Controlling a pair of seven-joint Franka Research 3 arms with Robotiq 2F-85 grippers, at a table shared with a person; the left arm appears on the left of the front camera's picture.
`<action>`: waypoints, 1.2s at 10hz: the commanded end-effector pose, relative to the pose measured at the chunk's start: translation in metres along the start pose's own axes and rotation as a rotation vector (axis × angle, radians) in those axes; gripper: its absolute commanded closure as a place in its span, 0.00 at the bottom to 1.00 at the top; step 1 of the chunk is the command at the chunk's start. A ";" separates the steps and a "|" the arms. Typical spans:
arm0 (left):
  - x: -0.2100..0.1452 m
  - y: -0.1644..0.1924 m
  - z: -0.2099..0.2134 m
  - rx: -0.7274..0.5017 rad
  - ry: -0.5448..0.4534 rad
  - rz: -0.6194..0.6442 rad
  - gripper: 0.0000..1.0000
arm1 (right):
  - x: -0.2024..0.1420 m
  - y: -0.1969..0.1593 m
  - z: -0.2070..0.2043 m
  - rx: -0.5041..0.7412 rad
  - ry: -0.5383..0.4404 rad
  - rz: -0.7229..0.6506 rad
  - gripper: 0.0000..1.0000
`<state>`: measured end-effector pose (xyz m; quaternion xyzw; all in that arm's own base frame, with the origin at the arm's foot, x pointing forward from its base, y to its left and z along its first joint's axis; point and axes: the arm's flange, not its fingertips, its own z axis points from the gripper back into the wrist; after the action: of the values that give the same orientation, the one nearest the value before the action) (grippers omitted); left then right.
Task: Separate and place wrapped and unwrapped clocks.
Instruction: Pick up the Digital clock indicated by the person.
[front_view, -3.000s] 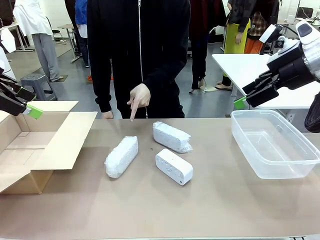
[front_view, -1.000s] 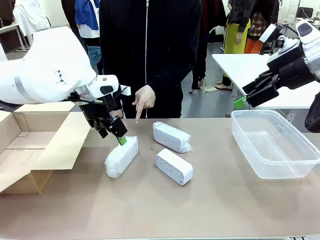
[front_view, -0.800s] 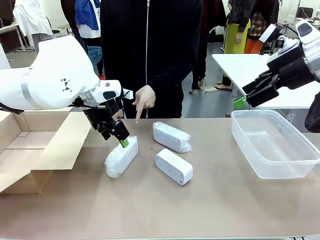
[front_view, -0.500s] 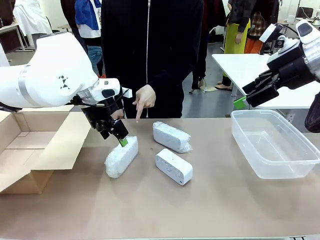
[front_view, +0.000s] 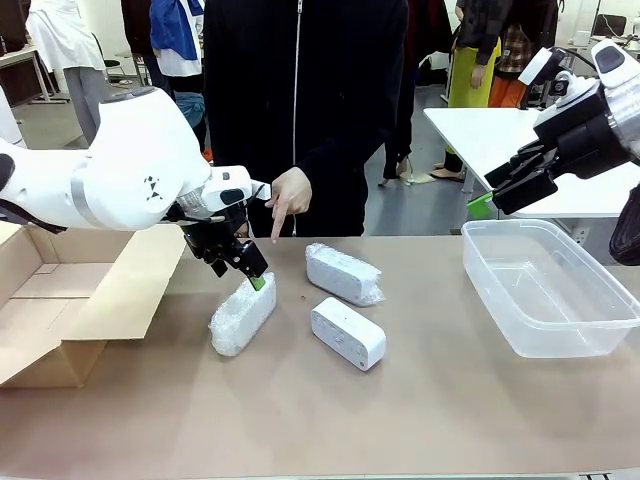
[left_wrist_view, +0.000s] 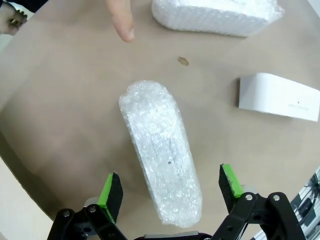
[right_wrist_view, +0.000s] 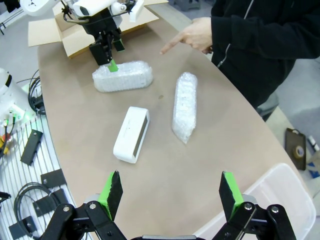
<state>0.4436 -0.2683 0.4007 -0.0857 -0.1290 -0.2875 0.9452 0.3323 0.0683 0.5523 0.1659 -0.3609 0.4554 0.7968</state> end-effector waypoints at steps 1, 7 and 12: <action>0.010 -0.012 -0.010 0.072 0.008 0.041 0.00 | -0.002 -0.001 0.000 0.015 -0.003 0.001 0.00; 0.014 -0.006 -0.038 0.069 0.064 0.037 0.00 | -0.002 -0.001 0.000 0.015 -0.003 0.001 0.00; 0.023 0.000 -0.061 0.082 0.123 0.061 0.00 | -0.002 -0.001 0.000 0.015 -0.003 0.001 0.00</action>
<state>0.4696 -0.2896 0.3443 -0.0493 -0.0828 -0.2671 0.9589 0.3323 0.0683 0.5523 0.1659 -0.3609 0.4553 0.7968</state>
